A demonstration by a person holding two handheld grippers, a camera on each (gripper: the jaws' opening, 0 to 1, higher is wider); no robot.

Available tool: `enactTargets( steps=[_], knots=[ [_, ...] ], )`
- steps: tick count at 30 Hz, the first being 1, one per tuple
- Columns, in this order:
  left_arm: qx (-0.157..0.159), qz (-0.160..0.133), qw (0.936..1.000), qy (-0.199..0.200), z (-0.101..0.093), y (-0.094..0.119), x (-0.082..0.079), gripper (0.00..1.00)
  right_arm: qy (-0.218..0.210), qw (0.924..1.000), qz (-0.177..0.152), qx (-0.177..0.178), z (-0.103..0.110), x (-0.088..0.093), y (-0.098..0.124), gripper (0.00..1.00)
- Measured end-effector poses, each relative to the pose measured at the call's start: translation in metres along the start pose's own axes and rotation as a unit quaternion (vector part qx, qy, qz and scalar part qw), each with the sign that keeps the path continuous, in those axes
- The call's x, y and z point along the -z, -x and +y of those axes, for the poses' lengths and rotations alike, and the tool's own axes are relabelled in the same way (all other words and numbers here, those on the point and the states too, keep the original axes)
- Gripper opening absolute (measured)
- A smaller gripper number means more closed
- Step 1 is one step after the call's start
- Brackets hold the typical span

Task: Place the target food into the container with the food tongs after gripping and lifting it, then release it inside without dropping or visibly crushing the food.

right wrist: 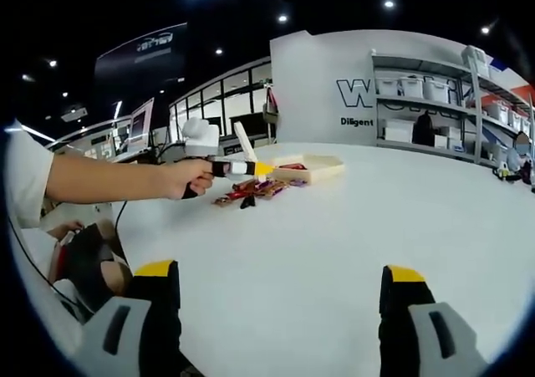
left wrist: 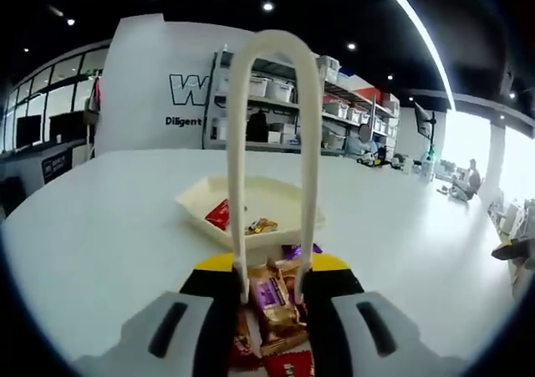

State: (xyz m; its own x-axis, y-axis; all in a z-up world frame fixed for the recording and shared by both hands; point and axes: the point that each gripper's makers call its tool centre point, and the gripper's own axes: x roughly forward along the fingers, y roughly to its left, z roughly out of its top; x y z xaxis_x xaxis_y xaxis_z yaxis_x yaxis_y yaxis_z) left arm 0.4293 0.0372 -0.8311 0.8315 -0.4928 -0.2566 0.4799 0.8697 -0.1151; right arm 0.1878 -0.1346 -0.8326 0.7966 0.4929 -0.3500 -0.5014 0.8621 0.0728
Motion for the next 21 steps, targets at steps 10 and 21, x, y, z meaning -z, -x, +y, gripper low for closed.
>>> enactTargets(
  steps=[10, 21],
  knots=[
    [-0.006, 0.013, 0.9997, -0.019, -0.006, -0.009, 0.01, 0.28, 0.001, 1.0, 0.003, 0.001, 0.0, 0.002, 0.003, 0.98],
    [0.016, 0.031, 0.9982, -0.048, -0.002, -0.005, 0.017, 0.22, 0.008, 0.9999, 0.009, -0.001, 0.001, 0.004, 0.0, 0.97]
  ],
)
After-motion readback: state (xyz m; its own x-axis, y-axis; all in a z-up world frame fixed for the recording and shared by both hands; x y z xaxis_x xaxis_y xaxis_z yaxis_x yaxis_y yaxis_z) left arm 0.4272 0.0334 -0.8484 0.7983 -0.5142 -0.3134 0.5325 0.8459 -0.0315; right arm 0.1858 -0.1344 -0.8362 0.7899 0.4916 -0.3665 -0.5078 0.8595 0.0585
